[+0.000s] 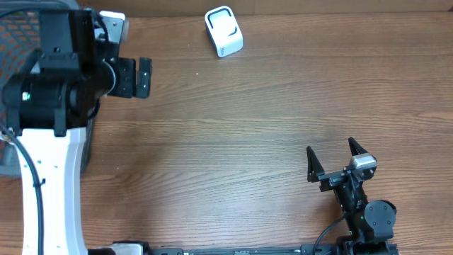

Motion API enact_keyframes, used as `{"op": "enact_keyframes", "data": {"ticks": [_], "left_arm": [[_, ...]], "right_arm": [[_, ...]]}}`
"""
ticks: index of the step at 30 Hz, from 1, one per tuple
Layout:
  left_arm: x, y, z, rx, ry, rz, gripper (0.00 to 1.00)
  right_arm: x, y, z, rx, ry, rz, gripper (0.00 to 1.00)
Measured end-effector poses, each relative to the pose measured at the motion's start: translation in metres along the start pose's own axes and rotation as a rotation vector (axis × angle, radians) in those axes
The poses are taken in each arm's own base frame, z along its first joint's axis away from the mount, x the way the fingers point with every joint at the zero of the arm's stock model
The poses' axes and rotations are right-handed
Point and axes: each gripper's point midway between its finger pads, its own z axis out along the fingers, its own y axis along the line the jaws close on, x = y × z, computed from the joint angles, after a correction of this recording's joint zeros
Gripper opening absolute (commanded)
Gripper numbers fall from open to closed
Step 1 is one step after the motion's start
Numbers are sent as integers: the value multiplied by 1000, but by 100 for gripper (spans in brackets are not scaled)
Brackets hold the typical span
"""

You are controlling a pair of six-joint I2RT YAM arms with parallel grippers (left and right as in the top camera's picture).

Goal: Scan the item barcode
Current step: 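Move the left gripper into the grey basket toward the items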

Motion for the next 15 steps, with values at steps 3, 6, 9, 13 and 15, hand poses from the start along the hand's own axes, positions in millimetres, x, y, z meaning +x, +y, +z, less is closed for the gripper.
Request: {"op": "enact_keyframes", "data": {"ticks": [3, 6, 9, 13, 15], "left_arm": [[2, 23, 3, -80, 15, -4, 99], [8, 58, 0, -165, 27, -59, 100], [19, 98, -5, -236, 41, -134, 100], [37, 146, -16, -298, 52, -231, 100], [46, 167, -21, -324, 52, -282, 100]], "right_arm": [[0, 0, 0, 0, 0, 0, 100], [0, 0, 0, 0, 0, 0, 100], [0, 0, 0, -1, 0, 0, 100], [0, 0, 0, -1, 0, 0, 100], [0, 0, 0, -1, 0, 0, 100]]}}
